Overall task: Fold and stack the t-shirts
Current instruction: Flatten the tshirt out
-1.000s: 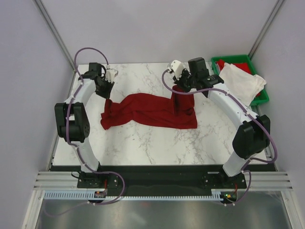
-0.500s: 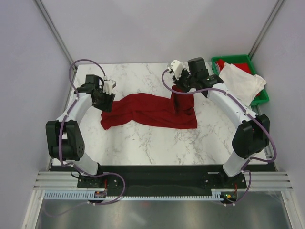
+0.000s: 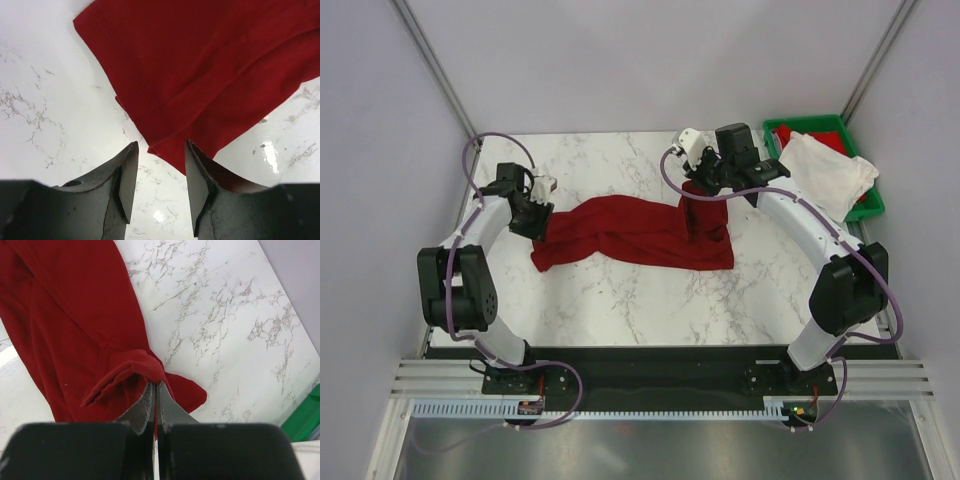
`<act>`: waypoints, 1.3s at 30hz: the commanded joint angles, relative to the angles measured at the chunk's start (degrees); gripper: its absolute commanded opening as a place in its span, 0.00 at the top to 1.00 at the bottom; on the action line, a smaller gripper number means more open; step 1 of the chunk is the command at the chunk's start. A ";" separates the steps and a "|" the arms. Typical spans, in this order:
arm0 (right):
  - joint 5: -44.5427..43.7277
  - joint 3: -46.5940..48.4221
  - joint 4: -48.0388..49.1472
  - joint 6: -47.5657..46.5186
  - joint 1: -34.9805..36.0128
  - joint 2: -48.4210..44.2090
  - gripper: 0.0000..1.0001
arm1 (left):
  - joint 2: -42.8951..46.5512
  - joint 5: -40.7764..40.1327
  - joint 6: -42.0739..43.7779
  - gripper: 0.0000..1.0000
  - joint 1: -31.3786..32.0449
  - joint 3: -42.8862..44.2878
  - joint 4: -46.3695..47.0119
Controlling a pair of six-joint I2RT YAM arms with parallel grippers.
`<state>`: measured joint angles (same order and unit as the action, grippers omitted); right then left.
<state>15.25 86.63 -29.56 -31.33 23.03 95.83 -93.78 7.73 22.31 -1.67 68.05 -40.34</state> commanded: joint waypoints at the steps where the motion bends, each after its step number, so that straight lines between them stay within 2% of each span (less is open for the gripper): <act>1: 1.10 -0.67 0.73 -0.31 0.00 -2.67 1.00 | -0.88 -2.01 -1.56 0.50 -0.61 -0.02 0.17; 11: 1.10 -0.50 0.65 -0.57 0.09 -2.14 1.00 | -4.48 -0.17 -1.04 0.52 -1.23 1.64 -0.53; 14: 1.01 -0.58 0.65 -0.66 0.09 -2.31 1.00 | -5.62 0.53 -1.04 0.56 -1.23 2.00 -0.71; 17: 0.93 -0.67 0.65 -0.75 0.00 -2.32 1.00 | -5.89 1.58 -1.21 0.67 -1.23 2.61 -0.97; 32: 1.37 -0.67 0.65 -0.66 0.00 -2.05 1.00 | -5.19 2.20 -1.82 0.73 -1.23 5.42 -2.38; 36: 1.37 -1.11 0.65 -0.75 0.09 -2.23 1.00 | -5.63 2.47 -1.65 0.88 -1.32 5.34 -2.46; 37: 1.28 -1.20 0.65 -0.75 0.09 -2.32 1.00 | -5.45 2.73 -1.74 0.98 -1.32 5.34 -2.47; 39: 1.02 -1.20 0.65 -0.84 0.00 -2.58 1.00 | -5.01 2.99 -1.56 0.98 -1.32 5.25 -2.55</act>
<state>15.35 85.65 -29.56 -31.73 23.03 95.46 -99.77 9.17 21.50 -2.66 71.42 -41.93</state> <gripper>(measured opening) 0.010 0.037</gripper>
